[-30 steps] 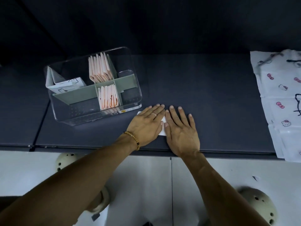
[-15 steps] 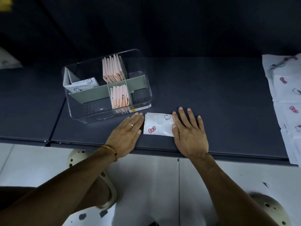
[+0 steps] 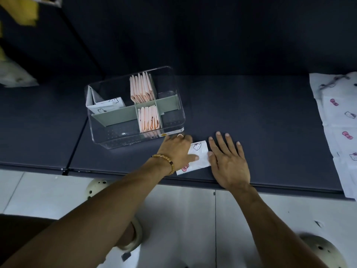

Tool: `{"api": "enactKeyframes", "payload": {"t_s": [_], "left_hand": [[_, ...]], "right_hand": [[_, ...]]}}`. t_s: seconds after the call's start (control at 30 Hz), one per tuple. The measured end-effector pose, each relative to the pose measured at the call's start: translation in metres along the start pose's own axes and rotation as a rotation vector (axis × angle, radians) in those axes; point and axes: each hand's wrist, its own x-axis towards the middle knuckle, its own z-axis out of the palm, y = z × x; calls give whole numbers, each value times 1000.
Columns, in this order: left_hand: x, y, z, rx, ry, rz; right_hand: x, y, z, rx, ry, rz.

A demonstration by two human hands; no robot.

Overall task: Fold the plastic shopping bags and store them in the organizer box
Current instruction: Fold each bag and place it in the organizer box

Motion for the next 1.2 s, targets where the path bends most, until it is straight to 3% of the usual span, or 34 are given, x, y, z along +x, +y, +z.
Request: {"api": "enactKeyframes", "payload": {"t_s": [0.07,0.2,0.3,0.4,0.57,0.7,0.8,0.9,0.97,1.03,1.2], "left_hand": [[-4,-2,-1,-149,-69,-57],[-16,-6,-6,-500,-78,-101],[-27,-11,-21,-791,-113,-93],[-40,-24,-42,-1026,-34,-102],[-58,-65,-75,-1280,194,-175],[-69,-113,-82,-1229,482,-254],[-71,-156,-76,-863,708,-376],[-62,-188,-75,-381,692,-450],[-53,-201,-76,-243,594,-476],[-46,-214,-76,-269,589,-540],[-44,-231,-71,-607,774,-690]], "right_hand": [[-1,-2,-3,95,-1,12],[-6,-19,-28,565,-101,131],[-4,-37,-53,776,-100,211],[5,-57,-78,1000,-108,265],[37,-111,-103,1068,-103,186],[67,-160,-106,1134,-32,177],[87,-186,-103,1168,-1,239],[102,-201,-98,1180,27,272],[110,-207,-95,1165,35,269],[117,-213,-91,1144,35,252],[148,-237,-89,1118,131,259]]}}
